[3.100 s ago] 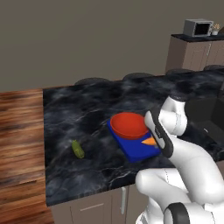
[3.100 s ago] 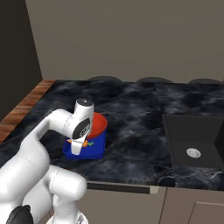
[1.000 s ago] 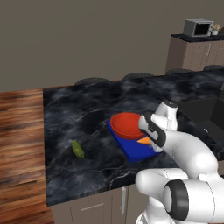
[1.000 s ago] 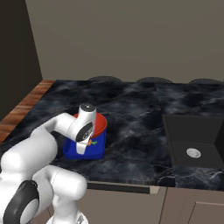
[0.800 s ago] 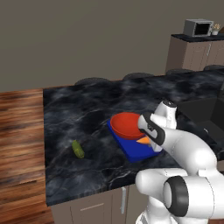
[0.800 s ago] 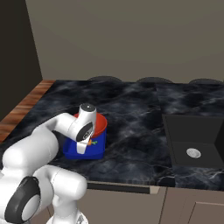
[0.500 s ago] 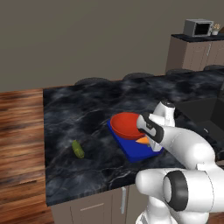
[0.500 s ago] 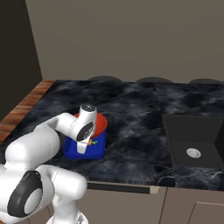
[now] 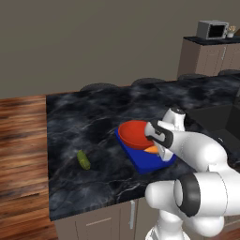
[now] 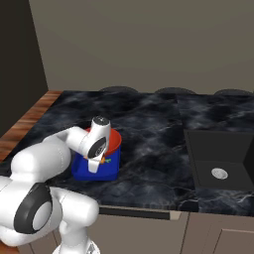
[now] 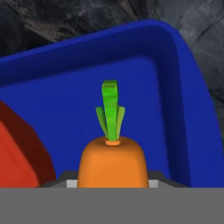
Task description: Place the two vegetables and bowl onto the tray for setting up a vegetable dip station.
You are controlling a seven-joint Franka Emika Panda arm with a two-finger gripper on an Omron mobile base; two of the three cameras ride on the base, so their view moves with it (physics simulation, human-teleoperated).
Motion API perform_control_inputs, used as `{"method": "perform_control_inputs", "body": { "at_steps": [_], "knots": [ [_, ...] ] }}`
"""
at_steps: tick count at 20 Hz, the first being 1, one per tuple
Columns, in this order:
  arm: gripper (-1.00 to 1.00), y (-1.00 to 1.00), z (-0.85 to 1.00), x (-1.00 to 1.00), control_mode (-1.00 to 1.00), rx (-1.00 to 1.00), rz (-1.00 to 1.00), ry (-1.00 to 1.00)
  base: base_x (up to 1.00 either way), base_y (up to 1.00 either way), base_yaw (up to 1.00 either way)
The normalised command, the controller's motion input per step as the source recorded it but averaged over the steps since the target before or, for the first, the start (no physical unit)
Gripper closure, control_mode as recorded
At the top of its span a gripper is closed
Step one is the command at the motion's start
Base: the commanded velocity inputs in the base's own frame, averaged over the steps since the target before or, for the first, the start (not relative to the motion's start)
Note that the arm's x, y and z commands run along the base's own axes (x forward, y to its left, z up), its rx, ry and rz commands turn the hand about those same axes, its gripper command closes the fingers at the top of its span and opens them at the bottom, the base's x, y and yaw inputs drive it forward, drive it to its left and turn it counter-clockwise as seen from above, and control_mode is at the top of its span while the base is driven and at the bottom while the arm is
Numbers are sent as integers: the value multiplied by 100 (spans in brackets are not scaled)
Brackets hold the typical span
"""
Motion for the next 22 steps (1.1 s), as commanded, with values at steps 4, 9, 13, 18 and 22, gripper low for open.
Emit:
{"method": "perform_control_inputs", "body": {
  "at_steps": [4, 9, 13, 18, 22],
  "knots": [
    [100, 1, -3, 10, -100, 0, 0, 0, 0, 0, 0],
    [100, 1, -5, 9, -100, 0, 0, 0, 0, 0, 0],
    [100, 2, -4, 9, -100, 0, 0, 0, 0, 0, 0],
    [100, 2, -5, 10, -100, 0, 0, 0, 0, 0, 0],
    [100, 1, -5, 5, -100, 0, 0, 0, 0, 0, 0]
  ]
}}
